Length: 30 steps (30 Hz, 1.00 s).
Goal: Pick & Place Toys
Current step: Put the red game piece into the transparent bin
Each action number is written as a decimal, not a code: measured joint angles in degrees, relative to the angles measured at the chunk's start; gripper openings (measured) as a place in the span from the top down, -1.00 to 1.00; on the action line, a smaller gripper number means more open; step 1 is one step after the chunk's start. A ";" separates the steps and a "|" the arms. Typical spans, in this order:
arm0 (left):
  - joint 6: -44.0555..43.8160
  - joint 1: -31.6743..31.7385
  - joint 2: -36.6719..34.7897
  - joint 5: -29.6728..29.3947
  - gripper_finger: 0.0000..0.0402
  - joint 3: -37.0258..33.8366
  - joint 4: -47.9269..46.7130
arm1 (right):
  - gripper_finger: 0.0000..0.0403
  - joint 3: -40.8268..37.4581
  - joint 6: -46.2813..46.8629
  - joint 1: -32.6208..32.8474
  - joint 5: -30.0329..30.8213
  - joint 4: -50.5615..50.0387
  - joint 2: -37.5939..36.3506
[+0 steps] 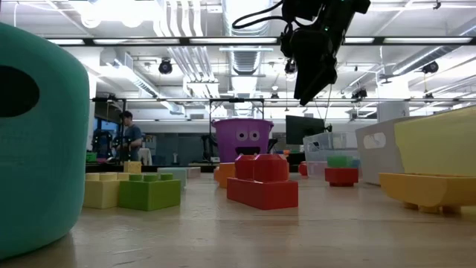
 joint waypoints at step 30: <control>-22.30 -2.17 -0.27 8.96 -0.96 -4.35 14.84 | -0.21 0.00 0.44 1.43 -0.04 0.07 -0.02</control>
